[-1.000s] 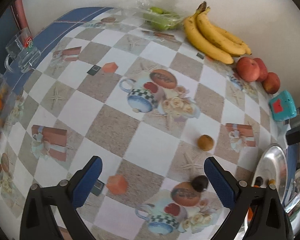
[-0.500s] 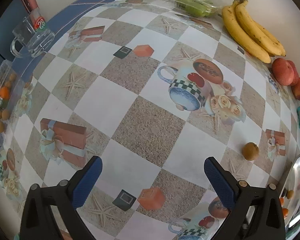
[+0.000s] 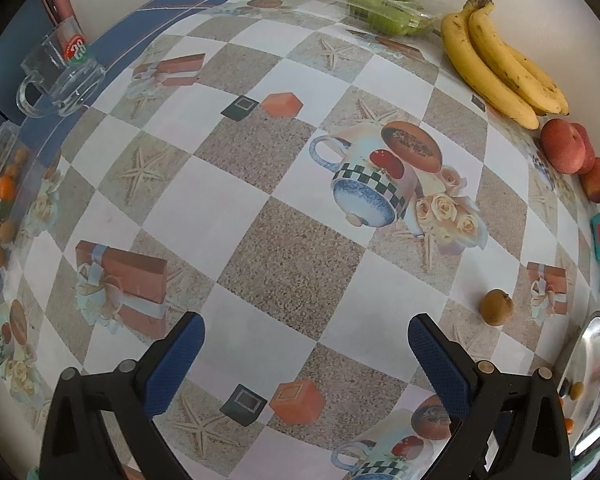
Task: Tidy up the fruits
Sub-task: 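Grasp the dark plum with the right tool while the left tool grasps the brown fruit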
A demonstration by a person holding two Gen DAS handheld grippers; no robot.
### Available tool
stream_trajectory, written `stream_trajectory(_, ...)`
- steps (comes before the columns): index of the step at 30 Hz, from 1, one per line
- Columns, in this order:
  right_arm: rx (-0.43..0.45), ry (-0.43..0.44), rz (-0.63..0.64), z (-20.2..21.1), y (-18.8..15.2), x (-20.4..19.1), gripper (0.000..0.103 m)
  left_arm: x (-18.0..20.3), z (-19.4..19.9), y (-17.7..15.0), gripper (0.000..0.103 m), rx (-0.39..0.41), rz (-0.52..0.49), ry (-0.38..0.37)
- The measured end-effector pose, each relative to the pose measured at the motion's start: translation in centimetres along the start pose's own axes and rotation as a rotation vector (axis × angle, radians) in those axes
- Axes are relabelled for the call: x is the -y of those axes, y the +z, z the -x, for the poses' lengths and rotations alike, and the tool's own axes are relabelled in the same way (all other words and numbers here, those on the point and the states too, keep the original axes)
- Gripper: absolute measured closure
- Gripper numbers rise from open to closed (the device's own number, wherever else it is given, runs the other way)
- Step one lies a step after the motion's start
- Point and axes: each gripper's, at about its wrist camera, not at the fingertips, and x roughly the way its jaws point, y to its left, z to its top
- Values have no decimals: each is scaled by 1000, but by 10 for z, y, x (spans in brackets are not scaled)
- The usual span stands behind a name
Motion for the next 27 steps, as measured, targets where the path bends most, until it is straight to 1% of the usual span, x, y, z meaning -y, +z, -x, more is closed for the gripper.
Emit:
stream_trajectory(2, 0, 15, -7, 0, 0, -1, 74, 3, 0, 2, 0, 1, 3, -13)
stream_trajectory(4, -1, 34, -18, 0, 0, -1, 76, 5, 1, 3, 0, 4, 2, -26)
stream_trajectory(7, -4, 49, -26, 1, 0, -1, 76, 14, 5, 4, 0, 16, -12, -40)
stream_trajectory(12, -1, 131, -76, 8, 0, 7, 77, 27, 12, 6, 0, 49, -36, -100)
stream_trajectory(14, 24, 135, -97, 16, 2, 16, 77, 33, 12, 7, 1, 46, -43, -138)
stream_trajectory(18, 68, 108, -147, 30, 4, 39, 77, 44, 6, 7, 3, 29, -50, -200)
stream_trajectory(20, 82, 105, -173, 35, 4, 51, 77, 50, 4, 6, 8, 32, -63, -243)
stream_trajectory(22, 92, 104, -197, 39, 4, 61, 77, 61, 3, 5, 15, 34, -87, -285)
stream_trajectory(24, 102, 101, -215, 43, 4, 69, 77, 72, 0, 5, 21, 35, -107, -309)
stream_trajectory(26, 111, 105, -234, 46, 4, 77, 77, 81, -3, 6, 29, 34, -126, -331)
stream_trajectory(27, 115, 108, -239, 47, 5, 79, 77, 84, -5, 6, 31, 34, -133, -342)
